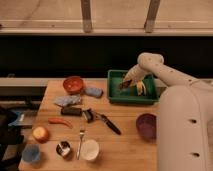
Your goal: Place grapes in tray
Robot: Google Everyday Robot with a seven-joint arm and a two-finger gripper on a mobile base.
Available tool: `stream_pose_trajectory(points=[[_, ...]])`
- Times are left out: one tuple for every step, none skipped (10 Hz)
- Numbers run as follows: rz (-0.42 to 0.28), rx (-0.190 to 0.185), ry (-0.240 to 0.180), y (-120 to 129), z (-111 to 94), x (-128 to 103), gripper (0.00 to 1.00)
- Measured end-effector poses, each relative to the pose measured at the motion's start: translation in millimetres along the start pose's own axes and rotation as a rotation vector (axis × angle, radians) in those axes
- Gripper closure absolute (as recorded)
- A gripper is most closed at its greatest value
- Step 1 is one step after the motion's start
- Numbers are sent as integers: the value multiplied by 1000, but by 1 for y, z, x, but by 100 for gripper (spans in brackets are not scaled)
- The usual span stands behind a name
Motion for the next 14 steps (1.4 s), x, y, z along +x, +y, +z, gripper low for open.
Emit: stream_pose_trajectory(points=[[-16,-5,-38,8,-19,-2,100],[-29,-18,-88,18,-43,-6,100],[-36,-27,-123,23,-59,-8,100],[-42,-34,-156,27,-74,-11,100],[-51,-49,-225,32,-102,-15,100],[-53,-55,-259,31,-113,-16,100],[-49,-58,-283,29,-125,-19,100],[-47,-57,-291,28,-129,-20,100],[-41,-57,-289,28,-128,-20,100],[-35,-56,-285,25,-124,-19,100],[-27,-50,-275,18,-114,-18,100],[-17,-45,-259,10,-100,-16,100],[-14,-42,-244,6,-90,-15,100],[-11,-36,-222,4,-78,-12,100]])
